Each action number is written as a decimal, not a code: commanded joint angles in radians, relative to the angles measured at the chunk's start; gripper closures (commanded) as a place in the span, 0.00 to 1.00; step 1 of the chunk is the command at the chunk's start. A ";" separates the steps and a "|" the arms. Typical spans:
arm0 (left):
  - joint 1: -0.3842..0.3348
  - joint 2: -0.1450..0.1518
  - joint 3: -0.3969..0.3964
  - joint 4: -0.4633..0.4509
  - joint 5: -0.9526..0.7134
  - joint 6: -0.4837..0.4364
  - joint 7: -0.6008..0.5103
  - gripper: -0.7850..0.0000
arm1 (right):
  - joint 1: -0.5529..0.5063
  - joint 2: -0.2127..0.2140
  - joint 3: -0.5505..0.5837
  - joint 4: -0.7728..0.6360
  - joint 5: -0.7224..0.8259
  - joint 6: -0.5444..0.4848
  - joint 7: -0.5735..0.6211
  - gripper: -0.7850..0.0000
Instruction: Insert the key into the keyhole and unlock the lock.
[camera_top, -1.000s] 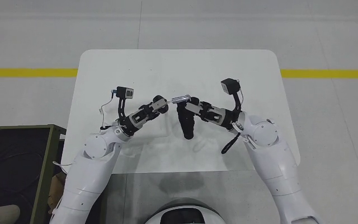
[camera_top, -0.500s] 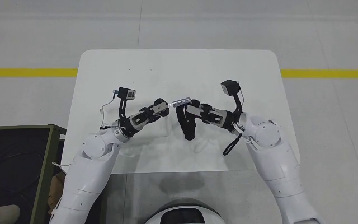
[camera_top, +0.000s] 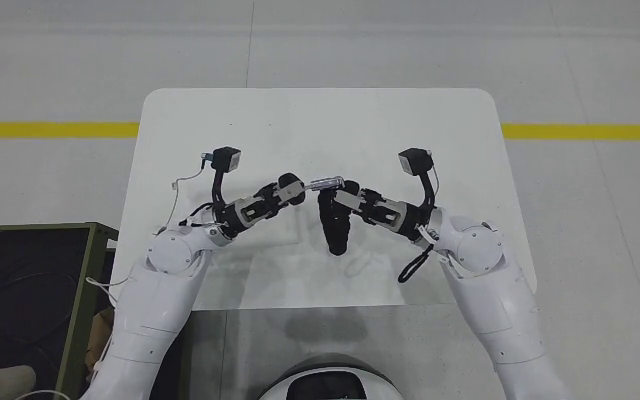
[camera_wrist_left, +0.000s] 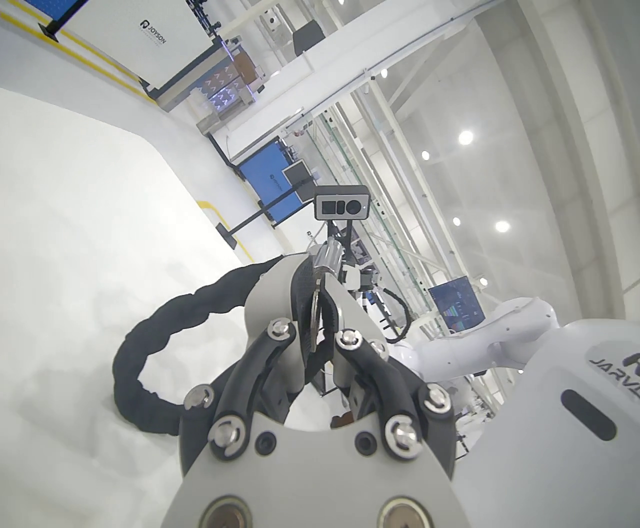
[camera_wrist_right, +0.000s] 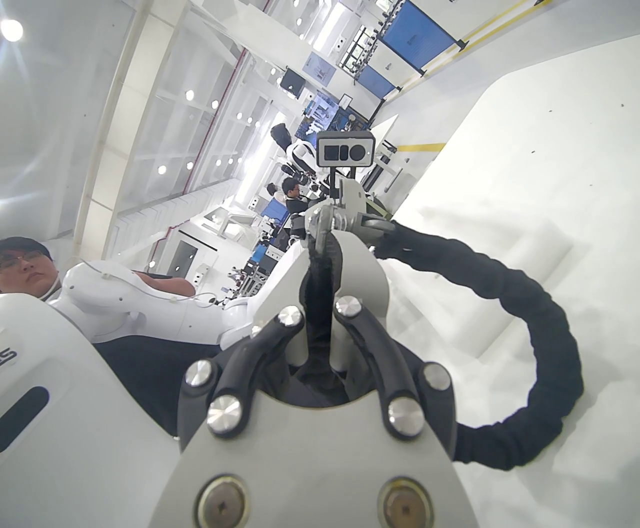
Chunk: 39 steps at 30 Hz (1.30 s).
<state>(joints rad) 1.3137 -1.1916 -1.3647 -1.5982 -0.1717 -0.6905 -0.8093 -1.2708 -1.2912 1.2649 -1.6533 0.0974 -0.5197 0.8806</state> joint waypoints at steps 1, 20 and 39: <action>-0.002 -0.002 0.002 0.004 0.034 -0.046 0.026 1.00 | -0.003 0.001 -0.003 -0.001 0.015 0.004 0.001 1.00; 0.002 -0.005 -0.024 -0.019 0.274 -0.293 0.098 1.00 | -0.014 0.005 -0.001 -0.008 0.048 0.021 -0.011 1.00; 0.023 0.000 -0.001 -0.109 1.902 -0.165 1.345 1.00 | -0.046 0.019 0.018 -0.040 0.011 0.037 -0.081 1.00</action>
<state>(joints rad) 1.3354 -1.1943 -1.3739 -1.7222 1.6020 -0.9103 0.4047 -1.3179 -1.2724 1.2842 -1.6937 0.1088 -0.4834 0.8018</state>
